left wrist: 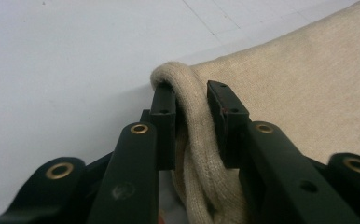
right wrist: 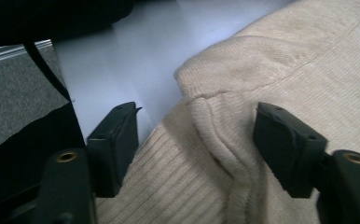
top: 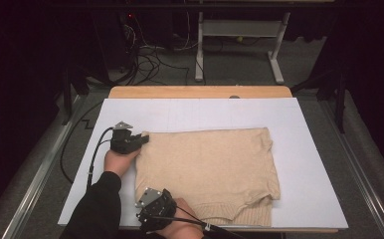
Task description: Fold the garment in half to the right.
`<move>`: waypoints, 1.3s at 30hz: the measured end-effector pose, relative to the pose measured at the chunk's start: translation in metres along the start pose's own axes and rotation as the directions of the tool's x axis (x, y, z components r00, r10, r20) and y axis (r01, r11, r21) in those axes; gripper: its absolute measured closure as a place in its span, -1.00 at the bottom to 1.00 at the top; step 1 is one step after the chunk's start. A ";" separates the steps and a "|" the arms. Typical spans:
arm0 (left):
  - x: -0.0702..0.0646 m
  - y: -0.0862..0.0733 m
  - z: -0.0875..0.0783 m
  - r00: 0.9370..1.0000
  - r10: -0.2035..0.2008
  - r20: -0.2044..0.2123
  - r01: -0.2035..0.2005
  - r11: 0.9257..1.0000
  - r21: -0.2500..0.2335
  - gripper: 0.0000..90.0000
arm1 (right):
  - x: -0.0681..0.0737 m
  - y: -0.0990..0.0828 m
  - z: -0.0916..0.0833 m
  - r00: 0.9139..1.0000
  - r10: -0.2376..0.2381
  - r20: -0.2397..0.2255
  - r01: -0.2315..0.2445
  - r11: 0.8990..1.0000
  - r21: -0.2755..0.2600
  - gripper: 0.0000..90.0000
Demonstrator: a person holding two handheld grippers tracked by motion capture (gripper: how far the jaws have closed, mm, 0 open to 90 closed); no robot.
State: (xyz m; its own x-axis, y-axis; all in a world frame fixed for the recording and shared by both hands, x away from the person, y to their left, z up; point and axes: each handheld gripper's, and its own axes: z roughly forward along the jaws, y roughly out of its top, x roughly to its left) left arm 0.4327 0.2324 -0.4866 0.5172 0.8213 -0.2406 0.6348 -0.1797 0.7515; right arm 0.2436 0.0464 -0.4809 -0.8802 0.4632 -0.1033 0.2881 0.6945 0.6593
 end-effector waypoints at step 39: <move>0.000 0.000 0.000 1.000 -0.004 -0.011 0.004 1.000 0.003 0.60 | -0.018 0.002 -0.018 0.998 -0.056 0.014 0.057 0.996 -0.069 0.79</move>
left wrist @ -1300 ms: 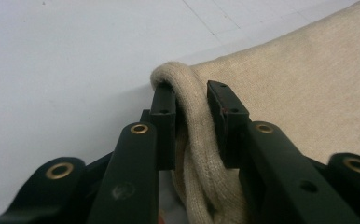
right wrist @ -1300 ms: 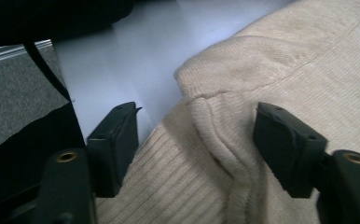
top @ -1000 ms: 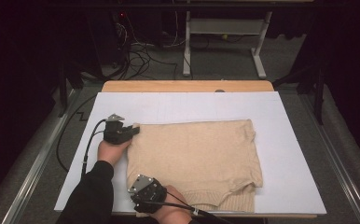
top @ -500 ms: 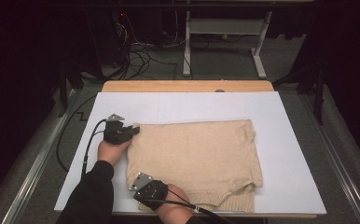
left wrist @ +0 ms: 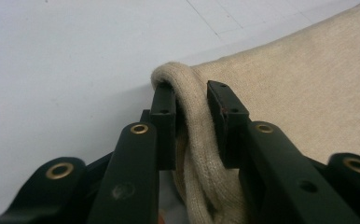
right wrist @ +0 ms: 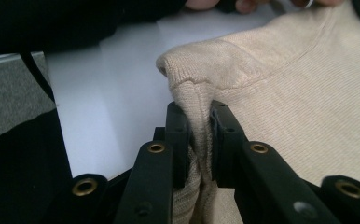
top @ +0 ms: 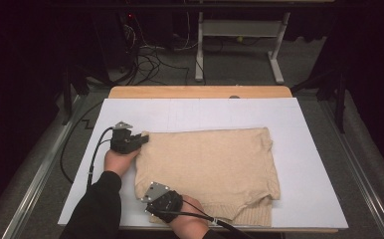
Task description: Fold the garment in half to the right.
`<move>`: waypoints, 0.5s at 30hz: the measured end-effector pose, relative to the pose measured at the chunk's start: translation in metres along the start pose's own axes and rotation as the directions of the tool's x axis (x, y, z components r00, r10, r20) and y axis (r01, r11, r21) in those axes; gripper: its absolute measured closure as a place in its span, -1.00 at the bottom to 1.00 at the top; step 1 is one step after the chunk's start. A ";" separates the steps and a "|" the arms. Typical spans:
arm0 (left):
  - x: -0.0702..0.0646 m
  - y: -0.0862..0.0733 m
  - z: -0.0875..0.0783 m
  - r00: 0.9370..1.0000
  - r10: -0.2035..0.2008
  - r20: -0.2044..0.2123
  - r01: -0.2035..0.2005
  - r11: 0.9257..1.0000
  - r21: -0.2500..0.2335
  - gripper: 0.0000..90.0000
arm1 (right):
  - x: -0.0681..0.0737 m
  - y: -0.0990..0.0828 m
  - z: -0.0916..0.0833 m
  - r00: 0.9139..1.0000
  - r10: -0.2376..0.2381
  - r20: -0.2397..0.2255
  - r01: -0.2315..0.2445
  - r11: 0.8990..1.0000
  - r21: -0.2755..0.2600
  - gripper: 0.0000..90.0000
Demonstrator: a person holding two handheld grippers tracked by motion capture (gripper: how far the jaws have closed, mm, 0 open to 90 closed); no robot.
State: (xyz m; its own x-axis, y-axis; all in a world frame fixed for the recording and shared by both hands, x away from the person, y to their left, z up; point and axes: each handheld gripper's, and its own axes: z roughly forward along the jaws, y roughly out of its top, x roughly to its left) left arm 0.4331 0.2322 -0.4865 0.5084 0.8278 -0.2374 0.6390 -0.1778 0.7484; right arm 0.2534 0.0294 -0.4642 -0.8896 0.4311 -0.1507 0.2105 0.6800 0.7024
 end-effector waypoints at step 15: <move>0.003 0.003 -0.001 0.999 -0.046 -0.018 0.046 0.999 -0.013 0.78 | -0.009 0.003 -0.020 1.000 0.014 0.021 -0.012 0.995 -0.096 0.80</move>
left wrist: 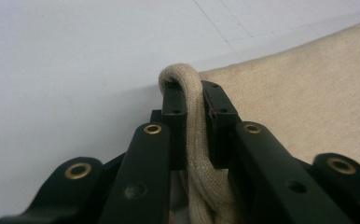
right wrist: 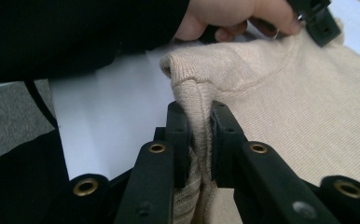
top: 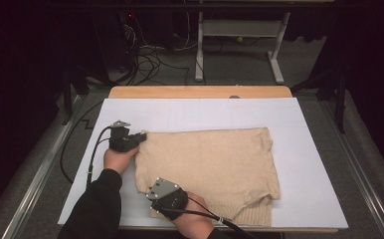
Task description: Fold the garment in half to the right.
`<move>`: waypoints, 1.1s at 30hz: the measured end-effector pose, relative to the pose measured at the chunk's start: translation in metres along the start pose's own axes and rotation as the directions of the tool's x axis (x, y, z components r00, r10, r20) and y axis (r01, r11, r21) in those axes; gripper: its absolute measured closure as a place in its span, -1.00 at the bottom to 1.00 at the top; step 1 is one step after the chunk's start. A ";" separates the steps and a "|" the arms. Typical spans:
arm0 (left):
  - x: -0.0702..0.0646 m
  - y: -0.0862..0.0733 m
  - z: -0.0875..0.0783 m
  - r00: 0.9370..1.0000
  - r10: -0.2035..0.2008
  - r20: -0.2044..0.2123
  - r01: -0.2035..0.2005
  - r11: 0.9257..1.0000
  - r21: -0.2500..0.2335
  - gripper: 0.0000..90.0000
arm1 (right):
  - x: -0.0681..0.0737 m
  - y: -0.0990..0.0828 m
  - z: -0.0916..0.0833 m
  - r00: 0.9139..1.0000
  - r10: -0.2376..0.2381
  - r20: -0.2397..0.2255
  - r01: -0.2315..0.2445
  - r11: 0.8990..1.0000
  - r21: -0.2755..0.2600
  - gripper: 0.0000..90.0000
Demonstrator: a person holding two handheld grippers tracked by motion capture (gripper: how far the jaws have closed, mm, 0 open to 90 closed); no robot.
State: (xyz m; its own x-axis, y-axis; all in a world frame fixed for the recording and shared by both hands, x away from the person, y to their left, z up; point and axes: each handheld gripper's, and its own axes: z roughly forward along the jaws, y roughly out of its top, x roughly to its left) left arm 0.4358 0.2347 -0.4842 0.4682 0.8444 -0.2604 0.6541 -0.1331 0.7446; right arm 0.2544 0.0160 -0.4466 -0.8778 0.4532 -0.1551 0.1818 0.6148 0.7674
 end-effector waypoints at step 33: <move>-0.018 0.015 -0.018 0.998 -0.021 -0.066 0.008 0.981 -0.193 0.81 | -0.010 0.008 -0.019 0.999 0.033 0.026 -0.030 0.994 -0.109 0.80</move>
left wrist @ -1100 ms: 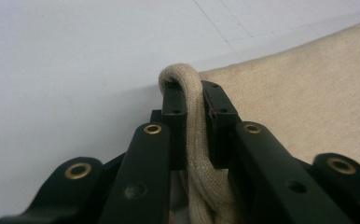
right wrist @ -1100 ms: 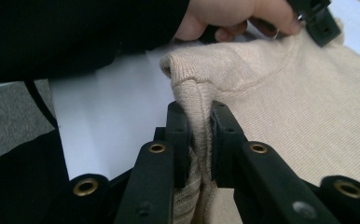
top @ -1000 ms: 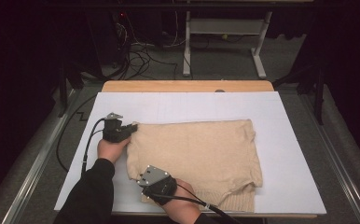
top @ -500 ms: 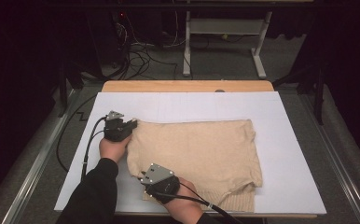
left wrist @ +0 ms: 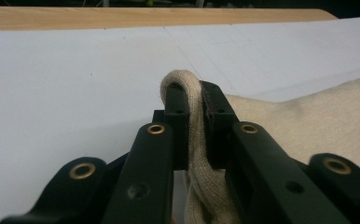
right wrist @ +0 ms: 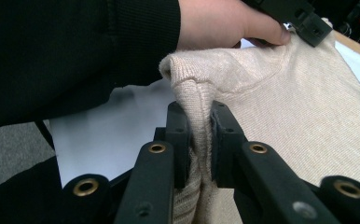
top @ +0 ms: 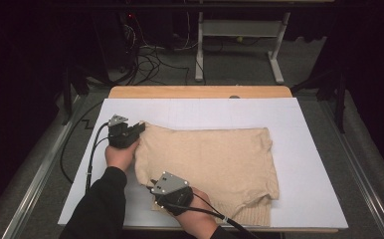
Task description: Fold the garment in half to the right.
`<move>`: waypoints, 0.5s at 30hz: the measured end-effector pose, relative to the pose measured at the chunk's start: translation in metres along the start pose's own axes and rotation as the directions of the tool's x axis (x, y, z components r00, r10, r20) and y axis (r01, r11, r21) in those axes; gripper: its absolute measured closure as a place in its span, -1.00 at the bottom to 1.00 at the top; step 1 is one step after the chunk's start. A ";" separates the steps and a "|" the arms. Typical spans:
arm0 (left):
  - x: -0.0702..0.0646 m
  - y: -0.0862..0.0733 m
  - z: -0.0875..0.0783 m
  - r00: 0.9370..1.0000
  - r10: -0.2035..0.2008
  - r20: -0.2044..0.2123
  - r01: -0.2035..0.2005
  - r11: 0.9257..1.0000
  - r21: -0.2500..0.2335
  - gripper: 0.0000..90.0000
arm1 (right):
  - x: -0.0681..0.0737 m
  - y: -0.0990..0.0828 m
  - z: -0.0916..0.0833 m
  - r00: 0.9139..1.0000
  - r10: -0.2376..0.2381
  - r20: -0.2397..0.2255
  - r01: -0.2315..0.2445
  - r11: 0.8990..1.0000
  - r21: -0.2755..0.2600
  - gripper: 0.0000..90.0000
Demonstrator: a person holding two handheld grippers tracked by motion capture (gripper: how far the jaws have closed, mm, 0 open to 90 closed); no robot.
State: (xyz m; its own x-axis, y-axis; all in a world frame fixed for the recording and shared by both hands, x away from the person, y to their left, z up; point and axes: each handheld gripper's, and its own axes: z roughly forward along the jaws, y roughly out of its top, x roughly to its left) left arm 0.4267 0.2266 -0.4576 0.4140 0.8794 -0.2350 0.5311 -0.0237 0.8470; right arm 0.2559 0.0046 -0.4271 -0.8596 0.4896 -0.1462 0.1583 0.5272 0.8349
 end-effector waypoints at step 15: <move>0.003 -0.004 0.003 0.996 0.080 -0.024 -0.079 0.996 0.038 0.81 | -0.002 0.006 -0.001 1.000 0.012 0.000 -0.012 1.000 -0.013 0.80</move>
State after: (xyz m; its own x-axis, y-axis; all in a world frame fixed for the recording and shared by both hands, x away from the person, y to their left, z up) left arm 0.4279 0.2278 -0.4625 0.4372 0.8860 -0.1548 0.5241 -0.1111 0.8444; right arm 0.2581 0.0064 -0.4218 -0.8579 0.4955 -0.1361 0.1623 0.5126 0.8431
